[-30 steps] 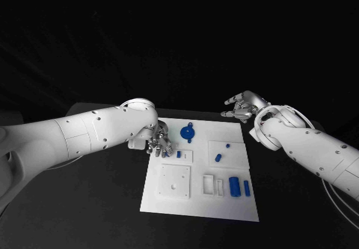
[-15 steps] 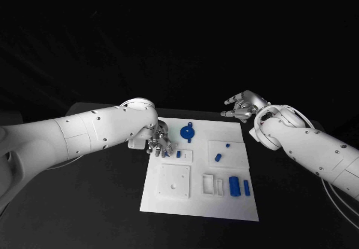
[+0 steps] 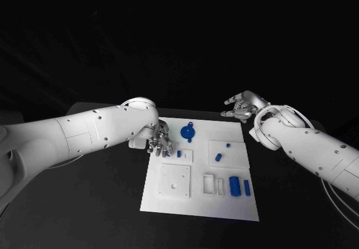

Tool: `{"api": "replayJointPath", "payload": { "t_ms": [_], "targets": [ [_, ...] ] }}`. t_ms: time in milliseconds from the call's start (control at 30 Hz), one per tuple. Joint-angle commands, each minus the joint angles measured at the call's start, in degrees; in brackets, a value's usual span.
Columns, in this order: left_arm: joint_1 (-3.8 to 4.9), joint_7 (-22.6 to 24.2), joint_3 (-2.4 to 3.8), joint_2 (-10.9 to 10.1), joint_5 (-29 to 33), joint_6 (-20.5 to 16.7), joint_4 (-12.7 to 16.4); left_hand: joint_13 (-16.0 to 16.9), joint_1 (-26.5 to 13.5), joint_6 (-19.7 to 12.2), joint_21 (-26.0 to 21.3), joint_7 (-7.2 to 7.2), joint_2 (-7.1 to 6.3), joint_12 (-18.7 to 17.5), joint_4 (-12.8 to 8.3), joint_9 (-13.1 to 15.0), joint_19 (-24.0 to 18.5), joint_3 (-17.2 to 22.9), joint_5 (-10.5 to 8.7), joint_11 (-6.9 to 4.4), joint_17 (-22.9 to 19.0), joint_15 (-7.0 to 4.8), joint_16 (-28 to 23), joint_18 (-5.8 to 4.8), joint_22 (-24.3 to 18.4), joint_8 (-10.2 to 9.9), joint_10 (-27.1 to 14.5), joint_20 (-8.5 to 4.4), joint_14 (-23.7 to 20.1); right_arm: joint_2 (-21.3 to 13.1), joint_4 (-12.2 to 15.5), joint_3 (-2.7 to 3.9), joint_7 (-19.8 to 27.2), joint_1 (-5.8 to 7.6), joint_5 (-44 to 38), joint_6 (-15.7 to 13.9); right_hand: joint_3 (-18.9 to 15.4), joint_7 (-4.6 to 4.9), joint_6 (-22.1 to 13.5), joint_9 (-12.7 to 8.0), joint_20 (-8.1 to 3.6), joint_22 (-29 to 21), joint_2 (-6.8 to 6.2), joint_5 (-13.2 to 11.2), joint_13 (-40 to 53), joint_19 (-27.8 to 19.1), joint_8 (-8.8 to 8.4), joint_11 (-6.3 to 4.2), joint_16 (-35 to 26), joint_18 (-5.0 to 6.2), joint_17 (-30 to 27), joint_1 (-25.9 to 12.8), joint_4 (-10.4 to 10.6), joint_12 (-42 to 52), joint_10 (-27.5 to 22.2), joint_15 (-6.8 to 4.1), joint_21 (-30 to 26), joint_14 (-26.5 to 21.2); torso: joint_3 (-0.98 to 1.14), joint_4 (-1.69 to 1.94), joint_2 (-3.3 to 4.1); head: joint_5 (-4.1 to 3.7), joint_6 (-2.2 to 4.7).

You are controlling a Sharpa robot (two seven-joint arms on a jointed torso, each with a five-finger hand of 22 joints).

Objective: Assemble the parts on the task board

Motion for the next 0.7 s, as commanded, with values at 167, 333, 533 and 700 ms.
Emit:
{"api": "replayJointPath", "payload": {
  "t_ms": [167, 333, 533, 700],
  "targets": [
    [-0.07, -0.5, -0.11, 0.4, 0.9, 2.6, -0.1, -0.1, 0.5, 1.3, 0.2, -0.80, -0.25, 0.1, -11.8, 0.1, 0.0, 12.3, 0.34, -0.10, 0.0, -0.16, 0.3, 0.35, 1.1, -0.3, 2.3, 0.11, 0.1, 0.0, 0.0, 0.01, 0.5, -0.04, -0.3, 0.4, 0.1, 0.11, 0.2, 0.0, 0.21, 0.0, 0.18, 0.0, 0.0, 2.8, 0.13, -0.04, -0.3, 0.75, -0.1, -0.3, -0.1, -0.2, -0.4, 0.09, -0.2, -0.2, -0.07, 0.04, -0.01, -0.06, -0.05],
    [0.03, -0.6, -0.11, 0.4, 1.0, 3.1, -0.3, -0.1, 0.5, 1.3, 0.2, -0.80, -0.25, 0.1, -11.8, 0.1, 0.0, 12.3, 0.34, -0.10, 0.0, -0.16, 0.3, 0.35, 1.1, -0.3, 2.3, 0.11, 0.1, 0.0, 0.0, 0.01, 0.4, -0.05, -0.3, 0.4, 0.1, 0.11, 0.2, 0.0, 0.21, 0.0, 0.18, 0.0, 0.0, 2.8, 0.13, -0.04, -0.3, 0.75, -0.1, -0.3, -0.1, -0.2, -0.4, 0.09, -0.2, -0.2, -0.08, 0.05, -0.02, -0.06, -0.10],
    [0.10, -0.5, -0.08, 0.4, 1.1, 3.1, -0.3, -0.1, 0.6, 1.3, 0.3, -0.80, -0.25, 0.1, -11.8, 0.1, -0.1, 12.3, 0.34, -0.10, 0.2, -0.14, 0.4, 0.35, 1.1, -0.3, 2.3, 0.13, 0.1, 0.1, -0.1, 0.01, 0.5, -0.07, -0.3, 0.4, 0.1, 0.11, 0.2, 0.0, 0.21, 0.0, 0.18, 0.0, 0.0, 2.8, 0.13, -0.04, -0.3, 0.75, -0.1, -0.3, -0.1, -0.2, -0.4, 0.09, -0.2, -0.2, -0.09, 0.03, 0.00, -0.04, -0.13],
    [0.30, -0.4, 0.19, 0.3, 1.1, 2.6, -0.4, -0.1, 0.6, 1.4, 0.4, -0.81, -0.31, 0.2, -11.9, 0.1, -0.1, 12.3, 0.41, -0.13, 0.3, -0.16, 0.5, 0.37, 1.1, -0.4, 2.3, 0.12, 0.1, 0.2, -0.1, 0.01, 0.5, -0.09, -0.3, 0.4, 0.1, 0.11, 0.2, 0.0, 0.21, 0.0, 0.18, 0.0, 0.0, 2.8, 0.13, -0.04, -0.3, 0.75, -0.1, -0.3, -0.1, -0.2, -0.4, 0.09, -0.2, -0.2, -0.10, 0.01, 0.02, -0.06, -0.21]
  ]
}}
